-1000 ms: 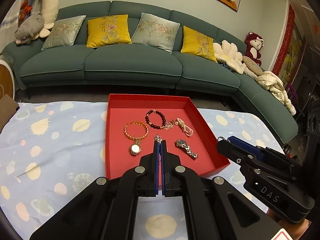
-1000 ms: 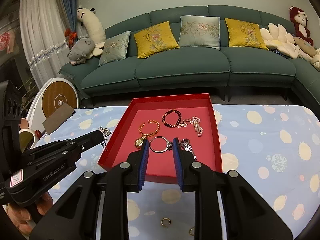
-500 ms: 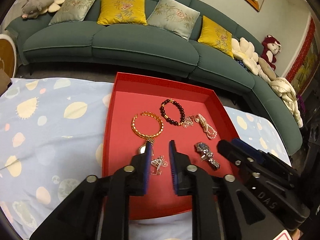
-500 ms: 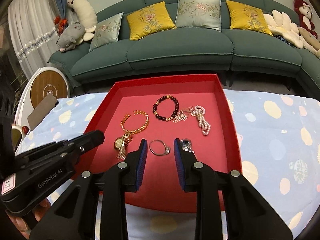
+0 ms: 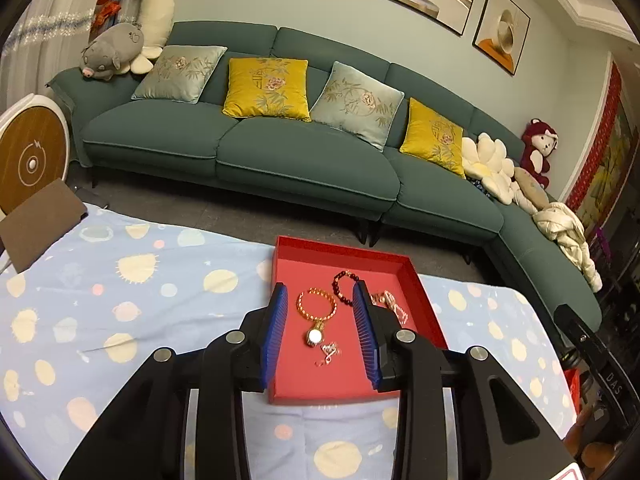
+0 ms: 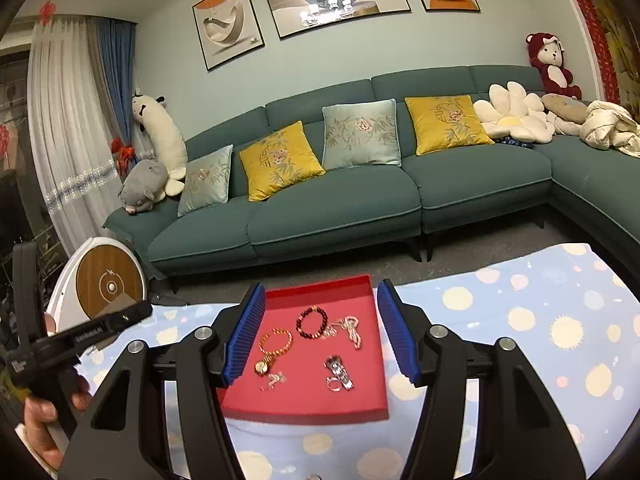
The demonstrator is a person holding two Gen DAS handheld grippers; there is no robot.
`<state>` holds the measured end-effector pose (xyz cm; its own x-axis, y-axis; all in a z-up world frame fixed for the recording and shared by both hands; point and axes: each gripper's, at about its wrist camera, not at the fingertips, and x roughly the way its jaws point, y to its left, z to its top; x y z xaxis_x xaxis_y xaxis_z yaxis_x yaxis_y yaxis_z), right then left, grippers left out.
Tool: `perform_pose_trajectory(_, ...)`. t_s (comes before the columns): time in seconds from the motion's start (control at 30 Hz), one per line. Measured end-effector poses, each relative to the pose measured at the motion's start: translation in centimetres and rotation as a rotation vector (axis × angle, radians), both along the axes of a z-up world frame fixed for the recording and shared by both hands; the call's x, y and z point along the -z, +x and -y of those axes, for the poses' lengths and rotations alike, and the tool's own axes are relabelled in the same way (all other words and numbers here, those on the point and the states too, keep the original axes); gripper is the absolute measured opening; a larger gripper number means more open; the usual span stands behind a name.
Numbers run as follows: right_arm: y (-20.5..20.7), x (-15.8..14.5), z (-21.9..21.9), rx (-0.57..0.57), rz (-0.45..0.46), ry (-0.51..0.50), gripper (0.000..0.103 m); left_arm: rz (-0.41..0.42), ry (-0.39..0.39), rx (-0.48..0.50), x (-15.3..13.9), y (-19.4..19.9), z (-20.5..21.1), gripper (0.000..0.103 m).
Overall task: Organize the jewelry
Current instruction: 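Move both tools back and grasp a gold hoop earring with the right tool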
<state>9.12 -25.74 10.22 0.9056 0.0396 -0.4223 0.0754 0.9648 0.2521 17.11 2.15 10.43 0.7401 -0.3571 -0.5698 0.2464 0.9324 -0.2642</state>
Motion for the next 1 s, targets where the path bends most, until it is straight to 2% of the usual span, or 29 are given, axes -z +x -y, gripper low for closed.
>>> perform_pose_trajectory(0.1, -1.8, 1.2, 0.5, -0.012, -0.056, -0.023, 0.056, -0.012, 0.057, 0.005, 1.1, -2.6, -0.1, 0.035)
perform_pose_trajectory(0.3, -5.2, 5.4, 0.9, -0.038, -0.182, -0.026, 0.056, -0.116, 0.083, 0.024, 5.2, -5.8, 0.2, 0.035)
perform_pose_trajectory(0.5, -5.4, 10.5, -0.8, -0.1, -0.315, -0.074, 0.055, -0.133, 0.123, 0.074, 7.7, -6.8, 2.2, 0.035)
perform_pose_trajectory(0.63, -4.7, 13.2, -1.3, -0.119, -0.383, -0.067, 0.052, -0.133, 0.138, 0.09, 8.9, -7.0, 2.7, 0.035)
perform_pose_trajectory(0.8, -3.7, 15.8, -2.4, -0.136, -0.435, -0.095, 0.047, -0.16, 0.142, 0.09, 10.0, -6.6, 2.8, 0.035)
perform_pose_trajectory(1.0, -2.5, 16.7, -3.0, -0.144, -0.446, -0.121, 0.037, -0.167, 0.149, 0.099, 10.5, -6.6, 3.1, 0.035)
